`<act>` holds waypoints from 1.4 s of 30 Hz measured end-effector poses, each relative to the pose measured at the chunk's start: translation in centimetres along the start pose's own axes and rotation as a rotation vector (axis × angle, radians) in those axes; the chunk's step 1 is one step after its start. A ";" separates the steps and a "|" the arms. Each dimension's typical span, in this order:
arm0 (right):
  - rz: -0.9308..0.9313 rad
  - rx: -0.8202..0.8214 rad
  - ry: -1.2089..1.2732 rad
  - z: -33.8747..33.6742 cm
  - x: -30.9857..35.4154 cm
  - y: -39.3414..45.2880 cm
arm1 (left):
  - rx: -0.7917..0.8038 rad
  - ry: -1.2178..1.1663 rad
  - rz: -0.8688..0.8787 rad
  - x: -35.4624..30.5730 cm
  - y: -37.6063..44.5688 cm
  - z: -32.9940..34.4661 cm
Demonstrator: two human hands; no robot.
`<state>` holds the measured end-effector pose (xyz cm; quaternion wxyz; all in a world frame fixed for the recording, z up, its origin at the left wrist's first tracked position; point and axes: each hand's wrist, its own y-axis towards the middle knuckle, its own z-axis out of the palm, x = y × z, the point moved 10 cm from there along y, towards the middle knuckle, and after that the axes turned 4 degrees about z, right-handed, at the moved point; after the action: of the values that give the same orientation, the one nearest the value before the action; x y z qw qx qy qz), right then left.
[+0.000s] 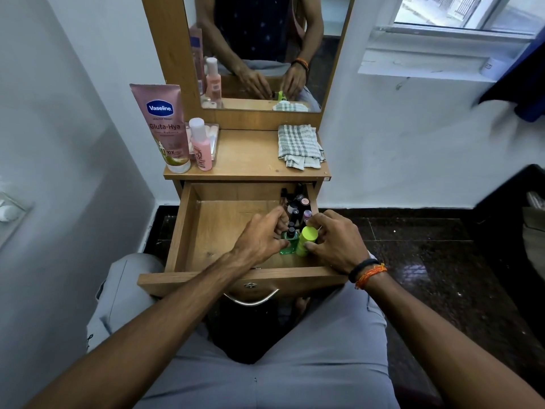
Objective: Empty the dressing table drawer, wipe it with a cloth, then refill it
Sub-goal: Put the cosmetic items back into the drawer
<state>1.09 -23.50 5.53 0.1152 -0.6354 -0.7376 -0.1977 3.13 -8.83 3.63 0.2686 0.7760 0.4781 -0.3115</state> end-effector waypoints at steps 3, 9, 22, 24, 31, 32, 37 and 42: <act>0.002 -0.003 -0.006 0.1 -0.1 0.0 | 0.002 0.012 0.007 -0.1 -0.1 -0.1; -0.005 -0.009 -0.020 0.3 0.0 -0.1 | 0.011 0.013 0.012 -0.2 -0.1 -0.1; -0.004 -0.016 -0.023 0.2 0.1 -0.2 | 0.006 0.037 0.035 0.1 -0.2 -0.1; 0.002 -0.015 -0.021 0.1 0.1 -0.2 | 0.005 0.042 0.030 0.2 -0.2 -0.1; -0.042 -0.041 -0.012 -0.7 0.7 -0.3 | -0.004 0.093 -0.001 0.4 -0.5 -1.2; -0.051 -0.056 -0.014 -1.0 0.8 -0.3 | -0.011 0.109 -0.002 0.4 -0.7 -1.6; -0.086 -0.176 0.037 -2.6 2.2 0.3 | -0.122 0.159 0.013 0.5 -1.4 -5.1; -0.081 -0.237 0.177 -3.6 5.3 2.9 | -0.310 0.069 -0.050 1.6 -2.0 -10.0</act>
<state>2.76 -20.00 11.47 0.0959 -0.5943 -0.7210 -0.3432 4.18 0.06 8.85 0.3605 0.7236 0.5485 -0.2136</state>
